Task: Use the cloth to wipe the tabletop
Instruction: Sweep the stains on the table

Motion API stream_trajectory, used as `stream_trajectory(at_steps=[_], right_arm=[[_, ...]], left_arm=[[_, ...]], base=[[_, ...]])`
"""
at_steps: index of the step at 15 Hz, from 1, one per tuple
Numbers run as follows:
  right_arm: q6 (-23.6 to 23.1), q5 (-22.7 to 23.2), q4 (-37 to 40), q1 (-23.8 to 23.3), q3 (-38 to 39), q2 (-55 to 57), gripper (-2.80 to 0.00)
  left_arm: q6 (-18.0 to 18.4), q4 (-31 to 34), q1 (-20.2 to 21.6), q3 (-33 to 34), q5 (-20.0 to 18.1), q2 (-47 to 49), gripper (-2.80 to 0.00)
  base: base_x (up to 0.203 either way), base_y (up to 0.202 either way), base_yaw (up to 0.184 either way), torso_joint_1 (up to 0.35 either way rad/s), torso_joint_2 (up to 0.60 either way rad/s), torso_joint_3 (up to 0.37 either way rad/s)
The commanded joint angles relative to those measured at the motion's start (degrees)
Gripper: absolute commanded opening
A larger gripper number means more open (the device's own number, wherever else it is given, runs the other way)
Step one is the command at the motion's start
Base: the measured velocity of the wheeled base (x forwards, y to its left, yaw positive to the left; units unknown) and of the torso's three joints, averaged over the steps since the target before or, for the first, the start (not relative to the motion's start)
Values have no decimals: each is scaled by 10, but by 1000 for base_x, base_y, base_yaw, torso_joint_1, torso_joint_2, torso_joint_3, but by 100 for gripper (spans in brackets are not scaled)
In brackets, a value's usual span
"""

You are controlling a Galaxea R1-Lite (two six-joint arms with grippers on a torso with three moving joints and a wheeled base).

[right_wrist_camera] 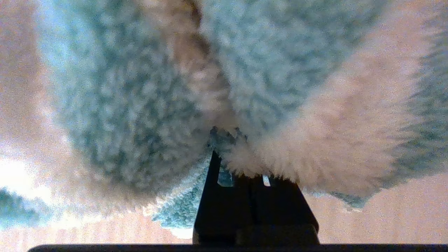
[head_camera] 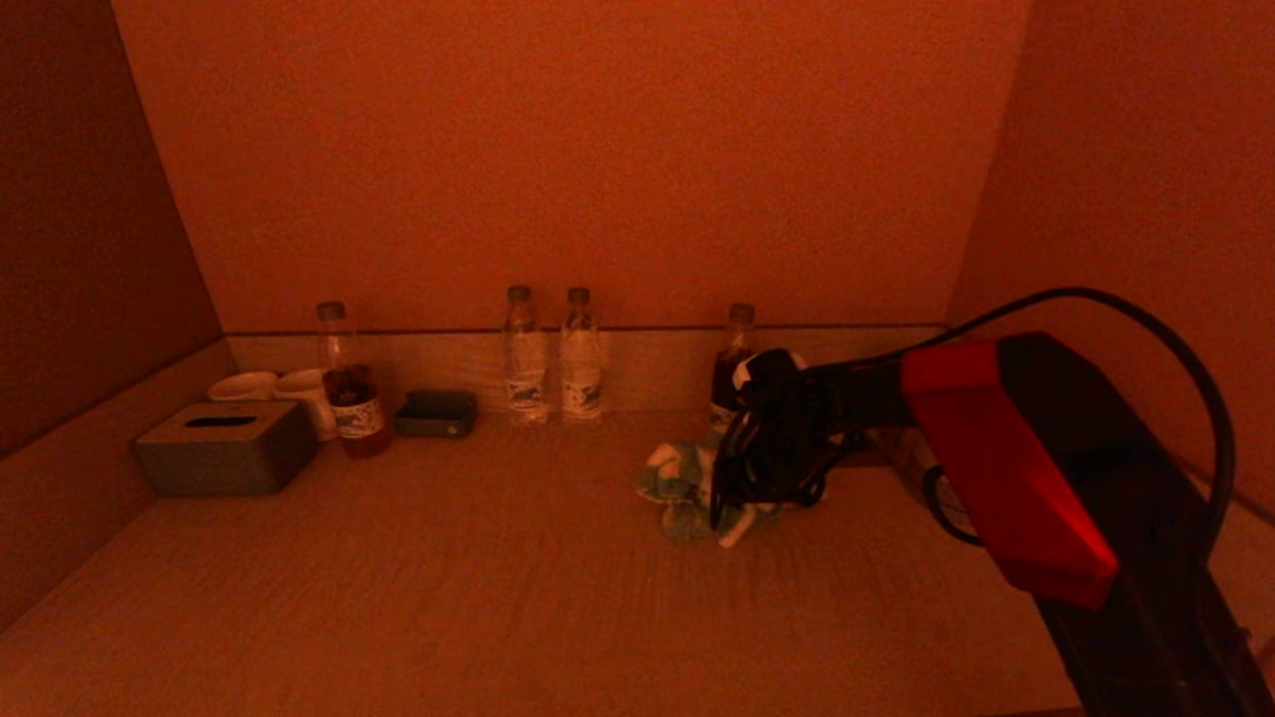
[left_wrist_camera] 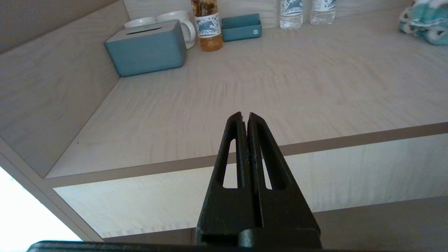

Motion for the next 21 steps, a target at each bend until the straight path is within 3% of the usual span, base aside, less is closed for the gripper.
stream_trajectory(at_steps=[1,5,8,11,14,17,21], right_arm=[[1,2,2,8,-5,10,-280],[48,5,11,26,3,-19,-280],[47,29,15,26,46,-56,-280],[43,86,14,27,124,-120,-280],[9,109,15,26,202,-166,-280],[-31,106,12,-13,287,-224,-280],[-37,107,3,-126,282,-237,-280]], left_arm=[[0,0,0,0,-1,0,-280],[0,0,0,0,-1,0,-280],[0,0,-1,0,-1,0,-280],[0,0,0,0,-1,0,-280],[0,0,0,0,-1,0,-280],[0,0,0,0,0,0,-280],[0,0,0,0,0,0,-280]], base=[[0,0,0,0,0,0],[0,0,0,0,0,0],[0,0,0,0,0,0],[0,0,0,0,0,0],[0,0,0,0,0,0],[0,0,0,0,0,0],[0,0,0,0,0,0]])
